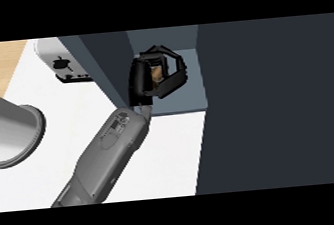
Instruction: Pick up the wine, place it into the cabinet and close the cabinet
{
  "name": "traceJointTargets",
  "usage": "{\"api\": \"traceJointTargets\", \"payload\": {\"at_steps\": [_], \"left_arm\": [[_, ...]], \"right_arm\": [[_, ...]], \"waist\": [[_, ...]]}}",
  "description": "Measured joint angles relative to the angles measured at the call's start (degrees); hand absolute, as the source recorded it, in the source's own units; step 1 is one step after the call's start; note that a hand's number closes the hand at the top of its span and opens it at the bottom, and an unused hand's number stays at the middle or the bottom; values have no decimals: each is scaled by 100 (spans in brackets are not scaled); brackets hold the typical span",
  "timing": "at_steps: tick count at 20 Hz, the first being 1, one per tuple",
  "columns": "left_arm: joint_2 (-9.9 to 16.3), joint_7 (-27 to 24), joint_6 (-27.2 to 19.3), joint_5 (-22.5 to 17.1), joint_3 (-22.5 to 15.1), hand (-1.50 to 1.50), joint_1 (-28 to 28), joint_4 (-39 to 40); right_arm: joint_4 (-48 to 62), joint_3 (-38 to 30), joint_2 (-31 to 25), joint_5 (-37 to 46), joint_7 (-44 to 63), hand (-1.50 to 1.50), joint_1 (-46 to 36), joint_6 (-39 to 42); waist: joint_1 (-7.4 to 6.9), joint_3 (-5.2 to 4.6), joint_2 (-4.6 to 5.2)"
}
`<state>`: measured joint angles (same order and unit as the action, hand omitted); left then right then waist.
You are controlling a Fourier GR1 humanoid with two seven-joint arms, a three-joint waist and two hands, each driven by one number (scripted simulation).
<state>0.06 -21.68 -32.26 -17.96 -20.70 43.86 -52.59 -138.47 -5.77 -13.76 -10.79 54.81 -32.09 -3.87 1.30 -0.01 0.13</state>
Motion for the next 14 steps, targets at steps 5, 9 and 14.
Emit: {"api": "traceJointTargets", "payload": {"at_steps": [5,9,14], "left_arm": [[1,-428,17,-254,-91,150,146,520],[-5,-680,-1,-278,-185,150,210,755],[-7,-1001,-75,-382,-124,150,444,1194]], "right_arm": [[7,66,32,-20,18,-150,-75,-17],[22,26,24,-37,45,-150,-138,-28],[36,36,26,-62,58,-150,-187,-13]], "waist": [[32,3,-12],[24,7,-39],[69,8,-43]]}}
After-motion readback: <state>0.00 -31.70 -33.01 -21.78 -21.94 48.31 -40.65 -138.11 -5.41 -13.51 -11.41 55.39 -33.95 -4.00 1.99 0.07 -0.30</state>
